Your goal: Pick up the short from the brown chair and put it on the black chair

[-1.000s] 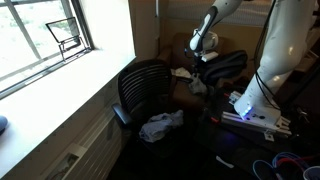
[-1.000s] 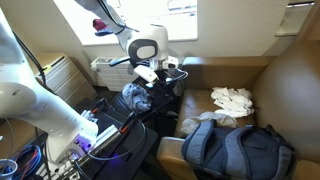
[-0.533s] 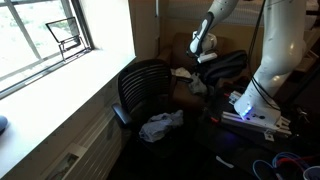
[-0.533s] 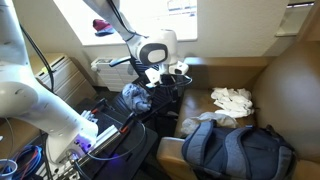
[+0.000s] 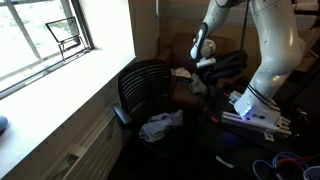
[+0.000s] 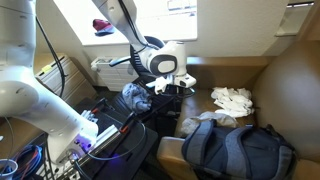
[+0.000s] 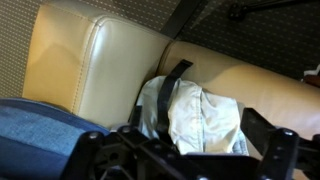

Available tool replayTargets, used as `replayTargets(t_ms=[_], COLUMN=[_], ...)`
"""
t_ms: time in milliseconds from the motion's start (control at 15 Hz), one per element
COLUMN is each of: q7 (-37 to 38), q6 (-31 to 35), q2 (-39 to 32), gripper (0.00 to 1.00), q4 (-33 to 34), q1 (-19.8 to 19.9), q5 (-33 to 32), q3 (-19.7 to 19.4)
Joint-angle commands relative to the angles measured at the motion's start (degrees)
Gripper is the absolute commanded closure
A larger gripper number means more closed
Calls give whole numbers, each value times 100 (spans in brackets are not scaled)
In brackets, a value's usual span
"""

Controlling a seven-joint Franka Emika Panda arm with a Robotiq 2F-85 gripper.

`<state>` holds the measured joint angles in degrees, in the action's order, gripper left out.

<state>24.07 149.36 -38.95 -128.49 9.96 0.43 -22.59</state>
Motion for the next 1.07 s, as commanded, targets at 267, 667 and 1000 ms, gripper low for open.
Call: replayTargets(t_ms=[267,667,1000], q7=[1861,2462,3796], q6=[511,445,1098], q2=[-1365,-1899,-2614], gripper=[0,0,0], q4=[1212,1601,2291], q1=[-123,-164,-117], q5=[1105,1162,1849], q3=[-20,-79,-6])
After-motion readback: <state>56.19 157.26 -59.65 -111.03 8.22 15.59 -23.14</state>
